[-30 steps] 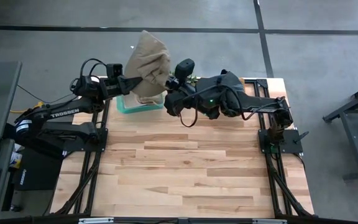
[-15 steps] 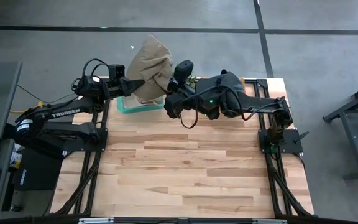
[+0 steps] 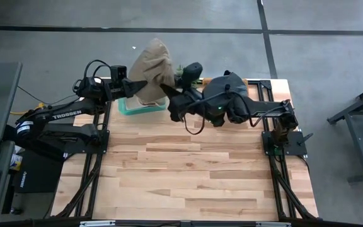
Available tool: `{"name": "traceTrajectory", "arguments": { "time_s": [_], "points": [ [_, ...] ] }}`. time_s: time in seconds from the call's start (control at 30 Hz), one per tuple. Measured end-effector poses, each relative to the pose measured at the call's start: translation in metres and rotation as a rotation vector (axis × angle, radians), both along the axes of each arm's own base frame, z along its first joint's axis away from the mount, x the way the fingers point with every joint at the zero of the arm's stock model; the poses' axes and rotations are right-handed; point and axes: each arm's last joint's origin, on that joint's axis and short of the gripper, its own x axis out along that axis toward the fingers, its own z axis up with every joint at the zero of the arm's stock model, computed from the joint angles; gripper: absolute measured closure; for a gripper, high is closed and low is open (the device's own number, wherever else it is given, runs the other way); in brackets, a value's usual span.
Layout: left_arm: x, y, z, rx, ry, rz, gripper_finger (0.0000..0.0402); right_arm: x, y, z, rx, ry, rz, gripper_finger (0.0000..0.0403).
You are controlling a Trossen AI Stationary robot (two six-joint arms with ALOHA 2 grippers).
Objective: Pick & Place hat
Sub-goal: Put the brown cap into the blue bin
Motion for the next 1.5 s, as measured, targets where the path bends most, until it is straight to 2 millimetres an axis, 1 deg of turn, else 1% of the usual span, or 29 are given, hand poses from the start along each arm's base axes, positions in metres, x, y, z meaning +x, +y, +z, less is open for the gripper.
{"name": "traceTrajectory", "arguments": {
  "time_s": [0.13, 0.3, 0.57, 0.67, 0.8, 0.97, 1.07, 1.13, 1.33, 1.5],
  "points": [
    [0.000, 0.000, 0.000, 0.003, -0.010, 0.022, 0.0401, -0.005, -0.002, 0.007, -0.008, -0.033, -0.060, 0.0184],
    [-0.001, 0.001, 0.001, 0.011, -0.020, 0.057, 0.0401, -0.009, -0.002, 0.012, 0.002, -0.061, -0.069, 0.0166],
    [-0.003, 0.002, 0.002, 0.037, -0.038, 0.165, 0.0401, -0.012, -0.003, 0.017, 0.013, -0.108, -0.109, 0.0164],
    [-0.002, 0.004, 0.000, 0.033, -0.023, 0.216, 0.0401, -0.014, -0.004, 0.021, 0.025, -0.151, -0.153, 0.0164],
    [-0.002, 0.006, 0.000, 0.043, -0.024, 0.288, 0.0401, -0.019, -0.008, 0.031, 0.045, -0.247, -0.251, 0.0164],
    [-0.001, 0.006, -0.001, 0.046, -0.014, 0.304, 0.0401, -0.025, -0.009, 0.041, 0.022, -0.309, -0.290, 0.0164],
    [-0.001, 0.006, -0.001, 0.046, -0.012, 0.303, 0.0401, -0.025, -0.009, 0.042, 0.022, -0.306, -0.301, 0.0164],
    [-0.001, 0.006, -0.001, 0.053, -0.013, 0.308, 0.0401, -0.026, -0.012, 0.041, 0.038, -0.307, -0.343, 0.0164],
    [-0.001, 0.006, -0.001, 0.105, -0.012, 0.345, 0.0401, -0.029, -0.019, 0.042, 0.082, -0.311, -0.464, 0.0164],
    [-0.007, 0.003, 0.002, 0.254, -0.003, 0.442, 0.0401, -0.035, -0.018, 0.044, 0.103, -0.313, -0.501, 0.0164]
  ]
}}
